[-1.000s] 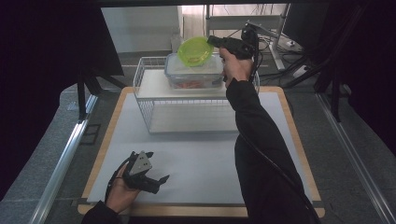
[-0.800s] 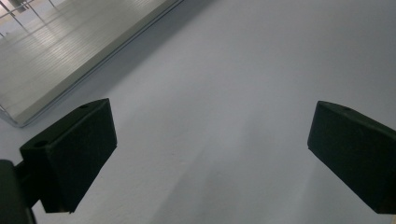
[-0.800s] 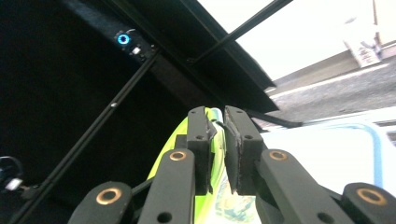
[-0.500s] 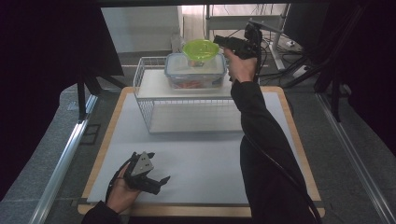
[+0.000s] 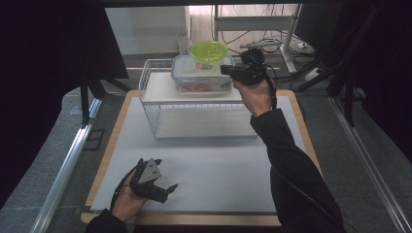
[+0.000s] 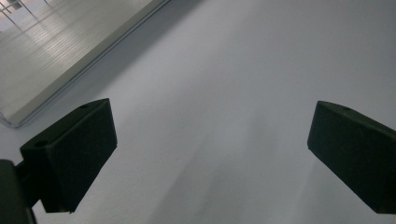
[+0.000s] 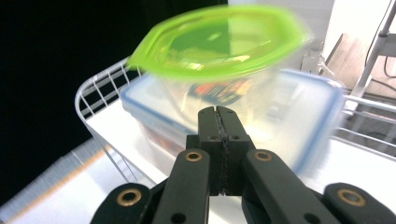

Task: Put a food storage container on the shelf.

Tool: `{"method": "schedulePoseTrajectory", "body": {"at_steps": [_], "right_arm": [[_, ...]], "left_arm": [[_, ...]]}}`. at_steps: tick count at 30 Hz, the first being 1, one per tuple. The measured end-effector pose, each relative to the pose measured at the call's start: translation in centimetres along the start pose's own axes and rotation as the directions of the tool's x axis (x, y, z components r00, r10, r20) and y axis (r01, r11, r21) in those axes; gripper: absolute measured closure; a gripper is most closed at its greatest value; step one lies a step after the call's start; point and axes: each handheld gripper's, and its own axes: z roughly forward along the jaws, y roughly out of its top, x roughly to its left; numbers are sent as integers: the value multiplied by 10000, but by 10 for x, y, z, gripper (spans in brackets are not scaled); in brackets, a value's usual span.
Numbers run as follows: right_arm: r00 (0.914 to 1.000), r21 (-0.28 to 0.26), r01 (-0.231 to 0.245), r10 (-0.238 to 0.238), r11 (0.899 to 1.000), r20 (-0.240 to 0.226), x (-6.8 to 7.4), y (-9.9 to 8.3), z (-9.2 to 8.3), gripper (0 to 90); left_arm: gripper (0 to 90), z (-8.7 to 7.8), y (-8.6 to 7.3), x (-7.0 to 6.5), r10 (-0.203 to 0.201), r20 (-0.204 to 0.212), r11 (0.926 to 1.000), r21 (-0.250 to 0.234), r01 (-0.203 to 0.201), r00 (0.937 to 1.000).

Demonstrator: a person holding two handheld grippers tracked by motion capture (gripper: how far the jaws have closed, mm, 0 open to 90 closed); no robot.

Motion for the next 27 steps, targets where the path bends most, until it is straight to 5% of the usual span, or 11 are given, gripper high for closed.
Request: {"method": "schedulePoseTrajectory", "body": {"at_steps": [10,15,21,27], "right_arm": [[9992,225,171,-163,9996,-352,10,3,35,895],[9974,181,517,-507,9985,-512,14,-6,32,851],[9932,30,788,-782,9969,-864,22,-52,-5,615],[9917,499,1123,-1088,9924,-686,23,-126,-39,336]], "left_arm": [[13,0,0,0,78,41,10000,29,-78,10000],[13,0,-1,0,87,24,9999,66,-87,10000],[12,0,-1,0,-53,-5,10000,17,53,10000],[9,1,-2,3,-294,-67,9995,84,294,9995]]}}
